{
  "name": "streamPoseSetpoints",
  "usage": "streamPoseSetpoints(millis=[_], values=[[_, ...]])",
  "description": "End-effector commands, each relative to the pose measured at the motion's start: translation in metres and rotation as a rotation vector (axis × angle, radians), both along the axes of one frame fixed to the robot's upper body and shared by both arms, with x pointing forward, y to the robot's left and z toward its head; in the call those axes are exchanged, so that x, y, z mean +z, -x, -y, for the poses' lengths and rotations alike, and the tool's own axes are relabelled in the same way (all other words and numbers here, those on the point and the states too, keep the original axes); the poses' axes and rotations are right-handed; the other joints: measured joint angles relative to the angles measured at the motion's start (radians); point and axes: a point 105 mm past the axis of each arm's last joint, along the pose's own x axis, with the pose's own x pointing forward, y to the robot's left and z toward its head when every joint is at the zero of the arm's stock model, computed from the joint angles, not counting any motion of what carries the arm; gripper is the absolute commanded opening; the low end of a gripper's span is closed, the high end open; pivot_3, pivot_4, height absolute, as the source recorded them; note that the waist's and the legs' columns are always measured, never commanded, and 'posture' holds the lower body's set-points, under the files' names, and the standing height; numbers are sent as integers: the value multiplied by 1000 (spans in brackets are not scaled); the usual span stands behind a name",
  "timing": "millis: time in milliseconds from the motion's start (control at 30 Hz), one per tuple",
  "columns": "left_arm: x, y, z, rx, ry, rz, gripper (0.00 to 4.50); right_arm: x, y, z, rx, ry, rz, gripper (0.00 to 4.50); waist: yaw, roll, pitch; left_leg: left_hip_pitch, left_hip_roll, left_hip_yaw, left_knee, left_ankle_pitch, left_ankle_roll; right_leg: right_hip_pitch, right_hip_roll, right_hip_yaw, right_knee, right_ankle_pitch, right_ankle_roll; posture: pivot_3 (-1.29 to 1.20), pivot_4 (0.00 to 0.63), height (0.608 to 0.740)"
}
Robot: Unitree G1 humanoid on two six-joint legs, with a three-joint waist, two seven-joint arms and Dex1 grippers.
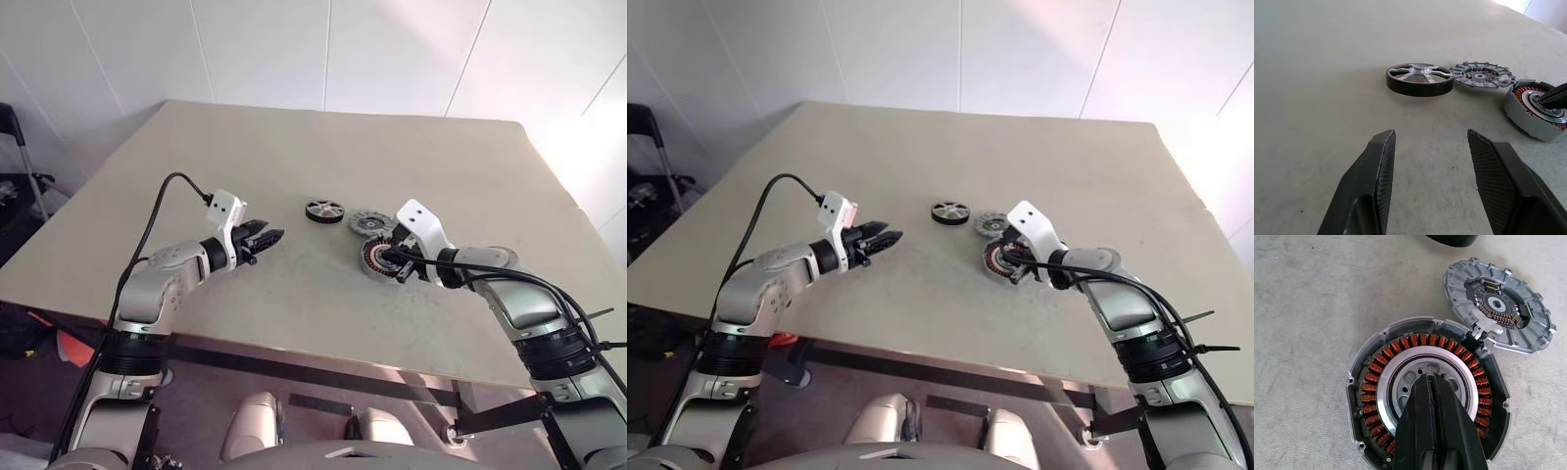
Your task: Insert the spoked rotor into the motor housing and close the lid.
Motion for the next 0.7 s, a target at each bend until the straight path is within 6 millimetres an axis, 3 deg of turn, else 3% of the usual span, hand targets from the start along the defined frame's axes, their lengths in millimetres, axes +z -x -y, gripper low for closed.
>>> streamPoseSetpoints(millis=[33,200,300,700], values=[[13,-2,-1,-2,1,53,2466,15,-2,-3,16,-14,38,22,0,0,0,0,0,0,0,0,0,0,0,0,0,0,0,0,0,740],[10,-6,0,15,13,36,2466,50,-9,-12,40,-70,128,22,0,0,0,-2,0,0,-1,0,0,-2,0,0,0,1,-1,0,0,740],[7,-7,1,21,17,27,2466,59,-11,-13,40,-74,152,22,0,0,0,-5,0,0,-1,0,0,-5,0,0,0,4,-6,0,0,740],[0,-14,5,58,36,-18,2466,38,-5,4,13,2,93,22,2,0,0,-7,0,0,-1,0,0,-6,0,0,-1,4,-7,0,0,740]])
